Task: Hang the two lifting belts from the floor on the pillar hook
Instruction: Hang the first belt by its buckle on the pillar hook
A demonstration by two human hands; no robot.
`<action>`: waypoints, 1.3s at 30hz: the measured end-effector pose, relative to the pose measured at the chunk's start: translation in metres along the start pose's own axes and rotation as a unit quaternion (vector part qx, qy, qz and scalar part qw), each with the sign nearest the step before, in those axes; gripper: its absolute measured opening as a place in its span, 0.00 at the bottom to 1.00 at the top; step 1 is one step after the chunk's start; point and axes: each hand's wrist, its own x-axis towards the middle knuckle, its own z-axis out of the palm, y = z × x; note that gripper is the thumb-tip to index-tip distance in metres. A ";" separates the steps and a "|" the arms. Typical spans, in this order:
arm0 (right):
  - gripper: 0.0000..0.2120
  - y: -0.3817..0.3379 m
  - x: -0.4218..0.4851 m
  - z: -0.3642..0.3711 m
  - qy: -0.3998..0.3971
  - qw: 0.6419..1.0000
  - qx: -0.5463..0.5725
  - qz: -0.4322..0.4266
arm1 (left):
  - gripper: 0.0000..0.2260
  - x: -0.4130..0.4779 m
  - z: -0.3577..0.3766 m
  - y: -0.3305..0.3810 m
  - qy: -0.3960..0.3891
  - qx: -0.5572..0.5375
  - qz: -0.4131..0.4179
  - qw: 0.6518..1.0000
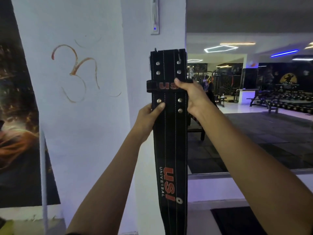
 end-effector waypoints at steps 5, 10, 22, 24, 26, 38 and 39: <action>0.08 -0.013 0.001 -0.008 -0.029 0.999 -0.001 -0.018 | 0.13 -0.016 -0.001 -0.023 -0.025 -0.004 -0.012 1.000; 0.23 0.016 -0.008 -0.018 -0.043 0.999 -0.030 0.010 | 0.13 -0.009 0.007 -0.012 -0.010 -0.020 0.017 1.000; 0.07 0.018 -0.007 -0.016 -0.010 0.999 -0.035 -0.009 | 0.13 -0.047 -0.015 -0.075 -0.130 0.052 -0.112 0.984; 0.06 0.012 -0.006 -0.012 -0.012 0.999 -0.034 -0.018 | 0.11 -0.040 -0.016 -0.063 -0.127 0.038 -0.107 0.985; 0.05 0.007 -0.006 -0.010 -0.016 0.999 -0.031 -0.022 | 0.10 -0.029 -0.013 -0.043 -0.117 -0.006 -0.087 0.989; 0.13 -0.002 -0.016 -0.015 -0.023 0.999 -0.028 -0.032 | 0.11 -0.045 -0.011 -0.054 -0.154 -0.001 -0.126 0.980; 0.13 0.001 -0.016 -0.017 -0.022 0.999 -0.026 -0.027 | 0.13 -0.040 -0.011 -0.047 -0.141 -0.029 -0.121 0.982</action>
